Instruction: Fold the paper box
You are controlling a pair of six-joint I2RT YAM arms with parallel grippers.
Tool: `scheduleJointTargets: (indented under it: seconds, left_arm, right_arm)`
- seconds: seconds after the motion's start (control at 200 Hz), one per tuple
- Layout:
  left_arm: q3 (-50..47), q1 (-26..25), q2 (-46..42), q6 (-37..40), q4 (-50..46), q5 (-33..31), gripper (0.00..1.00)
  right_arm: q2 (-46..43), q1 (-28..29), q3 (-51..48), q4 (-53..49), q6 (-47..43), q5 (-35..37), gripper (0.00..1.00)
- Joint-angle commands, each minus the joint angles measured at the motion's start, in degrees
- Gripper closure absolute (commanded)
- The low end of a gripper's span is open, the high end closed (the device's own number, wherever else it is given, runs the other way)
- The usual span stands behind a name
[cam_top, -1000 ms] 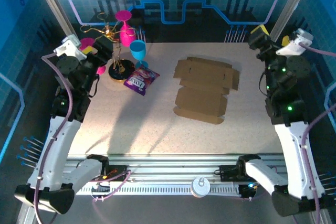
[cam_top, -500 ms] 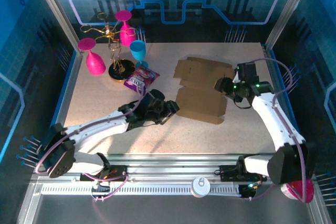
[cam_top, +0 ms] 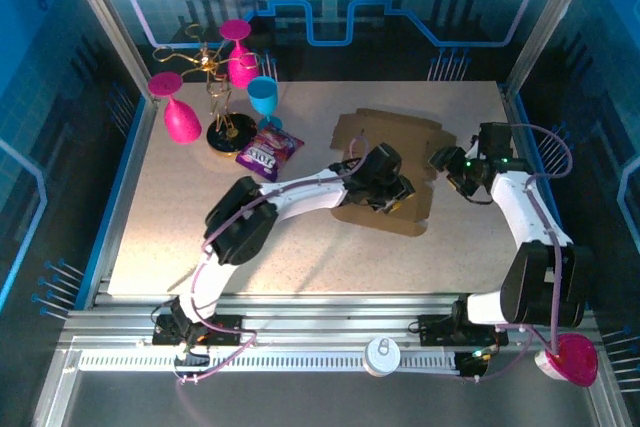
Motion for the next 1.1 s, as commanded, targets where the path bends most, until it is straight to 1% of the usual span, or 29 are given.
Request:
scheduleJointTargets:
  seconds: [0.0,0.115,0.235,0.315,0.395,0.43,0.49,0.55,0.62,0.71,0.825,0.88,0.921,0.991,1.096]
  left_arm:
    - [0.0,-0.1,0.9,3.2,-12.5,2.2,0.62]
    - [-10.5,1.2,-4.4,6.7,-13.0,3.6,0.63]
    - [-22.2,4.0,-13.1,14.8,-17.6,0.4,0.63]
    - [-27.5,6.9,-18.6,20.1,-20.3,-1.2,0.63]
    - [-28.5,9.1,-22.3,26.2,-26.1,-5.3,0.63]
    - [-28.0,9.6,-23.4,28.8,-29.2,-8.4,0.63]
    - [-26.6,10.3,-25.5,31.3,-33.1,-12.1,0.62]
    - [-25.1,10.5,-27.7,31.4,-33.2,-12.3,0.61]
    - [-22.7,10.1,-28.8,28.6,-30.6,-9.2,0.6]
    - [-18.8,8.5,-26.9,22.8,-24.9,-4.1,0.59]
    - [-15.1,5.9,-19.8,14.2,-14.0,2.5,0.57]
    - [-13.4,4.8,-15.7,10.5,-9.3,4.3,0.56]
    - [-11.5,4.1,-12.8,9.1,-6.9,4.2,0.56]
    - [-6.3,2.9,-7.6,8.9,-7.1,2.9,0.56]
    - [0.9,1.9,0.2,9.2,-9.5,3.9,0.56]
  right_arm:
    - [-2.1,-1.6,3.5,-2.9,-0.5,-0.7,0.35]
    - [-2.4,-2.6,6.1,-6.4,-2.4,1.2,0.33]
    - [-1.8,-3.1,7.6,-7.9,-4.1,2.2,0.32]
    - [-0.6,-3.1,8.1,-7.9,-4.8,2.5,0.31]
    - [1.0,-3.2,8.5,-7.7,-4.8,2.9,0.31]
    - [1.7,-3.3,8.8,-7.4,-4.7,2.7,0.31]
    - [3.5,-3.2,9.3,-7.1,-4.8,2.0,0.31]
    - [5.5,-3.3,10.1,-6.6,-5.3,1.7,0.3]
    - [8.5,-3.6,12.2,-7.6,-6.5,2.2,0.3]
    - [12.3,-4.3,15.4,-8.1,-7.2,1.4,0.3]
    - [17.1,-4.3,19.3,-9.3,-6.7,-1.2,0.3]
    - [18.2,-4.0,20.2,-9.7,-6.2,-2.3,0.31]
    - [18.5,-3.7,20.7,-10.2,-5.9,-2.4,0.31]
    - [17.7,-3.2,20.1,-9.8,-5.3,-2.4,0.31]
    - [15.9,-3.0,18.4,-8.6,-4.3,-2.9,0.31]
